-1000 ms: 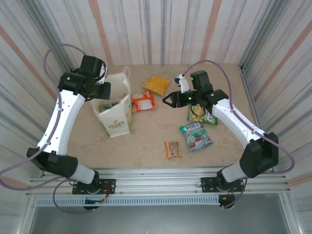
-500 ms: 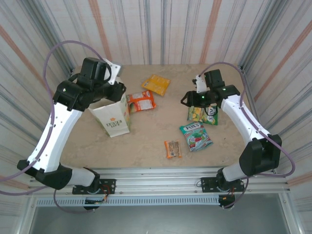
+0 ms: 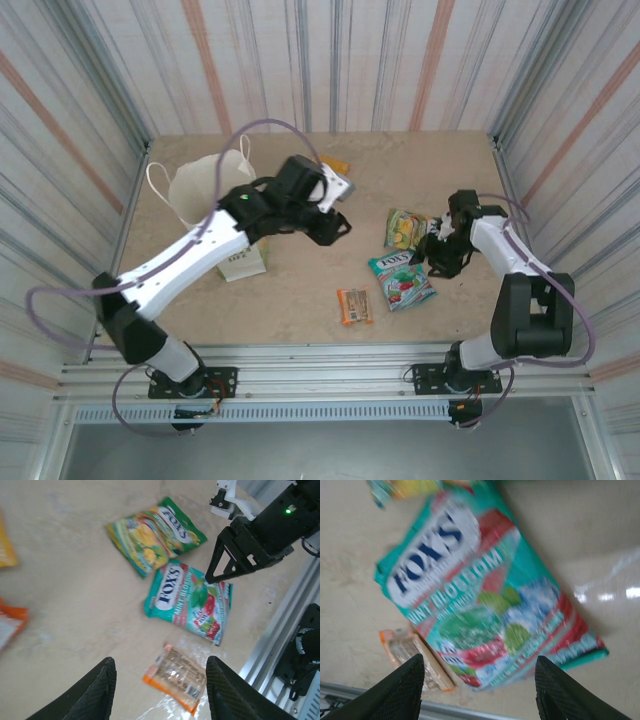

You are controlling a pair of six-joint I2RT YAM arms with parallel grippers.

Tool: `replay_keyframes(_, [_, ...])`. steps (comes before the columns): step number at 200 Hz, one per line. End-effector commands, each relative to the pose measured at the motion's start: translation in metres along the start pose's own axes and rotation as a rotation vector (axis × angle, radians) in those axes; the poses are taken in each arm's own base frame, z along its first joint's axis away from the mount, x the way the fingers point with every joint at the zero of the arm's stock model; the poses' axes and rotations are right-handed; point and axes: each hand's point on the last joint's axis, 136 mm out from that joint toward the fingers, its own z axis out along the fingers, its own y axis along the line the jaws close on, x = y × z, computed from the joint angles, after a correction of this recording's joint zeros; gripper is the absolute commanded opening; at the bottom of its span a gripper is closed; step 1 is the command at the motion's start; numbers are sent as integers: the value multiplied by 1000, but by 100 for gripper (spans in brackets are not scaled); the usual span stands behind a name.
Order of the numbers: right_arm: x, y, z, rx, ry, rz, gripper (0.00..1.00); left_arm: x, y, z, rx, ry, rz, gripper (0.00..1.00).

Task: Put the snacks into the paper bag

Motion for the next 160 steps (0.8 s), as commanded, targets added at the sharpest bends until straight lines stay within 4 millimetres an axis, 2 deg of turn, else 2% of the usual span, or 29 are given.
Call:
replay_keyframes(1, [19,-12,-7,11,-19,116,60,-3,-14,39,93,0,-62,52])
replay_keyframes(41, [44,-30,0,25,-41,253,62,2,-10,106,135,53,-113,55])
replay_keyframes(62, [50,-30,2,-8,-62,297,62,7,-11,137,167,86,-144,55])
replay_keyframes(85, [57,-36,4,-3,-72,325,63,13,-11,167,195,130,-173,55])
replay_keyframes(94, [59,-36,5,-11,-68,338,63,13,-13,172,209,136,-183,55])
replay_keyframes(100, [61,-35,7,-23,-60,346,63,23,-10,187,205,165,-195,55])
replay_keyframes(132, [67,-36,19,-46,-37,364,64,38,-5,214,206,205,-204,55])
replay_keyframes(160, [60,-29,32,-109,-30,361,65,48,-6,230,237,241,-230,55])
